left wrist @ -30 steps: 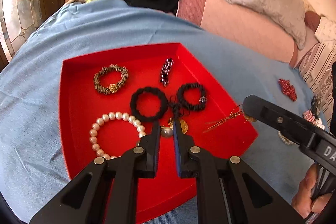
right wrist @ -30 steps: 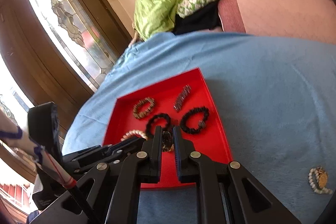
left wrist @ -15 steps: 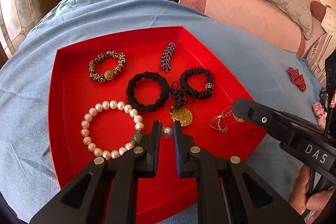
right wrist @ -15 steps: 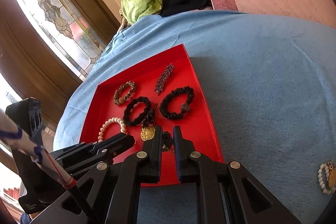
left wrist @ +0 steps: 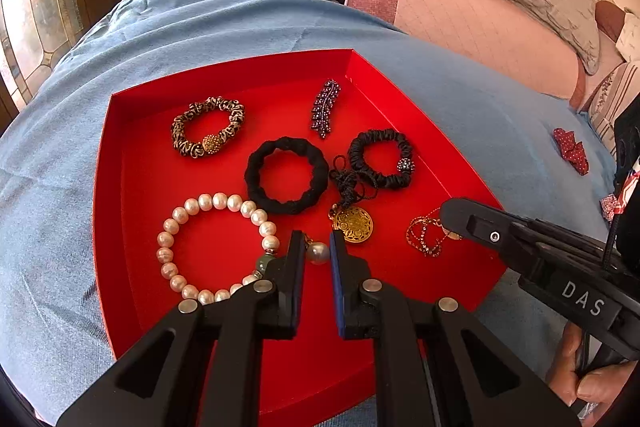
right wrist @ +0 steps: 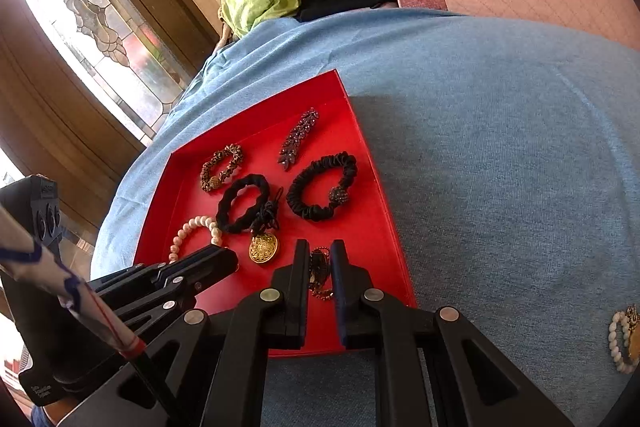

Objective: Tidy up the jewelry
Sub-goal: 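Open both tools to drop the earring and chain into the tray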

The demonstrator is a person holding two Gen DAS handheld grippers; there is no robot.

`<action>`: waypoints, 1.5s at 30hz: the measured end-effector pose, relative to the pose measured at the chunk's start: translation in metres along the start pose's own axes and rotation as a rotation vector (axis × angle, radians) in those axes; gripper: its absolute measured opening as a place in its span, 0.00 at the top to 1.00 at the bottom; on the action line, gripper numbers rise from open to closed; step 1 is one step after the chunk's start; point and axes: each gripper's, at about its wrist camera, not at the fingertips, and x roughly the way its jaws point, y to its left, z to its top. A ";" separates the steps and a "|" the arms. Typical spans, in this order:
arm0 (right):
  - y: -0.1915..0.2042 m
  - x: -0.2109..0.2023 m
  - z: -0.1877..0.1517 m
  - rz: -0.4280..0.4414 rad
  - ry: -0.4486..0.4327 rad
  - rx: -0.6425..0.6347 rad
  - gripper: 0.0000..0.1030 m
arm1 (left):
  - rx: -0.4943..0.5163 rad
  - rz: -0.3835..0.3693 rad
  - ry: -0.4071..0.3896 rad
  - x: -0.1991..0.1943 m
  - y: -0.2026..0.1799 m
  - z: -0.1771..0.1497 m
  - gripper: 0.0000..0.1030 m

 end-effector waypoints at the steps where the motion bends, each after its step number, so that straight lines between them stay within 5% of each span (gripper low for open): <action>1: 0.000 0.000 0.000 0.002 0.001 0.001 0.88 | -0.001 0.001 0.001 0.000 0.000 0.000 0.89; 15: 0.002 -0.003 0.000 0.024 0.001 0.002 0.87 | -0.015 0.001 -0.009 -0.004 0.004 0.002 0.79; 26: 0.003 -0.032 0.011 0.084 -0.058 0.032 0.87 | -0.069 -0.036 -0.102 -0.026 0.013 0.012 0.69; 32: 0.005 -0.021 0.007 0.088 0.002 0.017 0.86 | -0.069 -0.031 -0.106 -0.026 0.011 0.012 0.69; 33: 0.007 -0.018 0.006 0.091 0.020 0.012 0.84 | -0.068 -0.031 -0.105 -0.026 0.012 0.011 0.69; 35: 0.007 -0.015 0.004 0.091 0.041 0.014 0.61 | -0.069 -0.031 -0.106 -0.026 0.012 0.011 0.69; 37: 0.006 -0.015 0.004 0.103 0.040 0.024 0.52 | -0.068 -0.031 -0.103 -0.025 0.011 0.012 0.69; 45: 0.004 -0.028 0.007 0.118 -0.002 0.035 0.52 | -0.068 -0.037 -0.106 -0.026 0.011 0.011 0.69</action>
